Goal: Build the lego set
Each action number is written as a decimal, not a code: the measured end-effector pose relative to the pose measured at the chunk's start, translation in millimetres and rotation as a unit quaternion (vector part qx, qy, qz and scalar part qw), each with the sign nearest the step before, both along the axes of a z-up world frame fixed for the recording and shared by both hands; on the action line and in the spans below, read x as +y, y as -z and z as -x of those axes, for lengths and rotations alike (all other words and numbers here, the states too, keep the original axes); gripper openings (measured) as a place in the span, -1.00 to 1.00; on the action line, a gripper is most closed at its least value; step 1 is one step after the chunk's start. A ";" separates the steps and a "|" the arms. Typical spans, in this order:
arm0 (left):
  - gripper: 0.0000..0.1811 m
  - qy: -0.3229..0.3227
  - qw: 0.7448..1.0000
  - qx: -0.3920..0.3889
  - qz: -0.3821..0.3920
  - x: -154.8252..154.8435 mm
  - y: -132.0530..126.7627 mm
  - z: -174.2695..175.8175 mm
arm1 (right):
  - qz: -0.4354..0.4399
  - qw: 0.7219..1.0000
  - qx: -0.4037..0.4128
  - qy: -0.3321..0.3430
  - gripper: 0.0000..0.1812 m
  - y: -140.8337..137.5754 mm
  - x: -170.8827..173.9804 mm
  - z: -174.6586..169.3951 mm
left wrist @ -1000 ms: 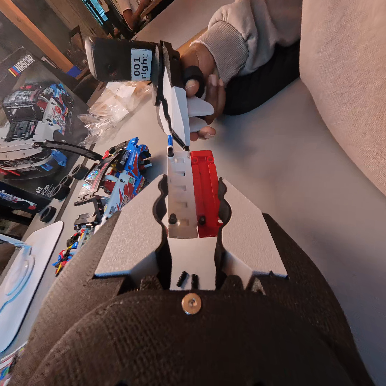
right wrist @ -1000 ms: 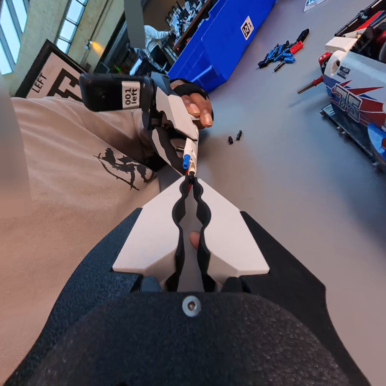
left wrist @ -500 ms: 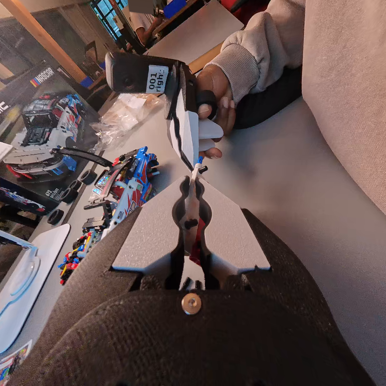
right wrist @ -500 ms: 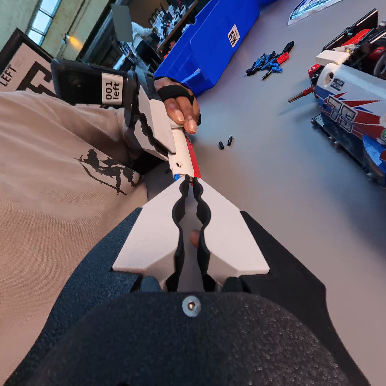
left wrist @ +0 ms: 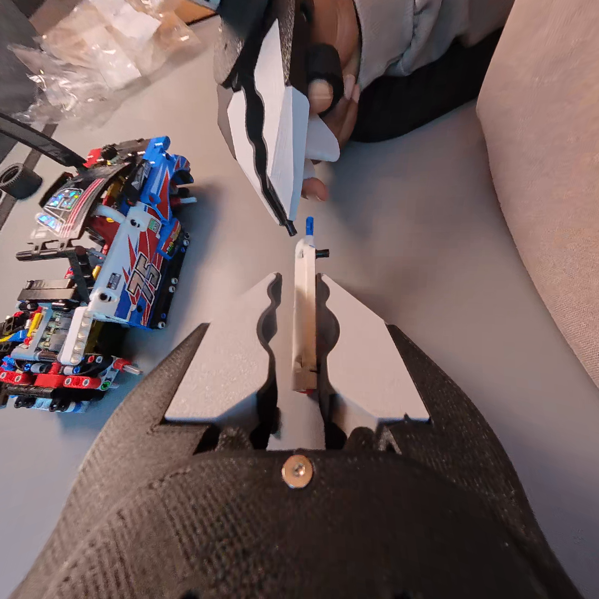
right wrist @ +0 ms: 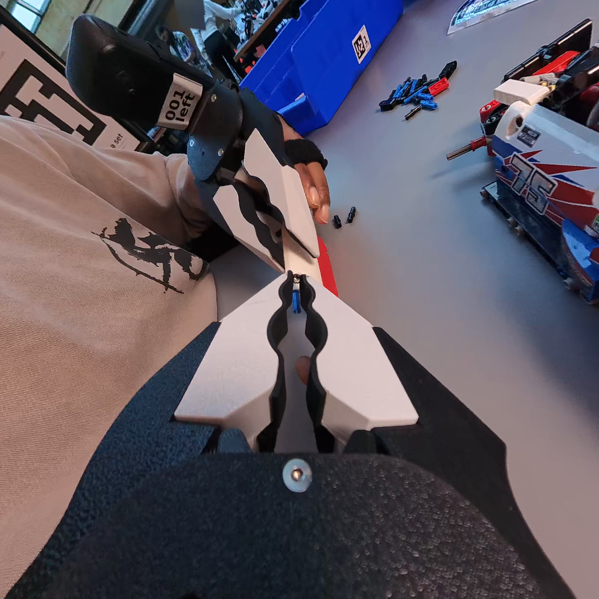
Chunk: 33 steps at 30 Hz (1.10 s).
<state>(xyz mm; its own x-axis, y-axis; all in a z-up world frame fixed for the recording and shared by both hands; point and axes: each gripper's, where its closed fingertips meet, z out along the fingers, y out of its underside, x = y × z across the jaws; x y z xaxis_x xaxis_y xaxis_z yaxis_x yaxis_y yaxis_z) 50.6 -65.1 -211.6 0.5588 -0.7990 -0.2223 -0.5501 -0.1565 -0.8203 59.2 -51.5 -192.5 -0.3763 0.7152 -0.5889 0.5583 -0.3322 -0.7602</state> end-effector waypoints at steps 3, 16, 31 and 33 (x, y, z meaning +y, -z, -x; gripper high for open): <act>-0.81 0.009 0.997 0.064 0.040 -4.4 17.7 5.8 | -0.010 1.000 -0.002 -0.003 -1.00 1.7 -1.4 -0.7; -0.91 -0.014 0.982 -0.189 0.026 6.2 -39.2 3.8 | -0.044 0.981 0.181 0.055 -0.99 -64.6 19.9 -5.4; -0.91 -0.029 0.956 -0.260 0.131 5.5 -30.1 -4.2 | -0.093 0.987 0.131 0.025 -0.99 -44.2 7.1 -3.9; -0.91 -0.032 0.955 -0.254 0.149 4.5 -26.1 -4.7 | -0.114 0.986 0.119 0.020 -0.99 -39.0 6.8 -5.0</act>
<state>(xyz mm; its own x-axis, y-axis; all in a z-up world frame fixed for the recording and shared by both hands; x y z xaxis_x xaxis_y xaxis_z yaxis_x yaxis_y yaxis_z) 55.3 -60.6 -185.5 0.5837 -0.7452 0.3225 -0.0737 -0.4441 -0.8929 64.2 -44.7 -153.5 -0.4525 0.8360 -0.3105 0.3453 -0.1567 -0.9253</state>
